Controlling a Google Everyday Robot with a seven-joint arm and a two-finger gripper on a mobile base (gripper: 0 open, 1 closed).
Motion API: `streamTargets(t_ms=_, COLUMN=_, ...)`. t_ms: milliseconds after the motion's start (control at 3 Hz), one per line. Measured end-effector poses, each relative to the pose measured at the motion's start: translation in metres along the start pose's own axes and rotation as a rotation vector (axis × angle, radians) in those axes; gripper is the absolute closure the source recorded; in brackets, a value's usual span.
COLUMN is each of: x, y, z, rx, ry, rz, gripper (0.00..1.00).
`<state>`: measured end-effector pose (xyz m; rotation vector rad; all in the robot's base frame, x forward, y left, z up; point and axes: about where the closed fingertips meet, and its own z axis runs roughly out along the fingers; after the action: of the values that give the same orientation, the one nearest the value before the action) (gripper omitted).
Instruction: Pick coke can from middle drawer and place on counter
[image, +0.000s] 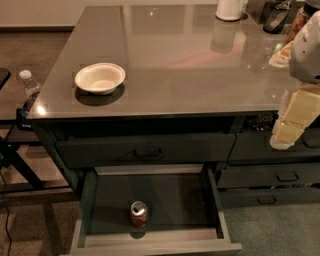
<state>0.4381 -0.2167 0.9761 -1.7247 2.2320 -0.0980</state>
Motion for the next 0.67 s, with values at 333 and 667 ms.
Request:
streamTargets(t_ms=333, x=-0.001, y=0.001, z=0.001, rx=0.001, ry=-0.013, rz=0.003, gripper=0.0)
streamTargets(t_ms=667, x=0.004, y=0.014, z=0.025, rx=-0.026, ry=-0.076, rz=0.038, gripper=0.0)
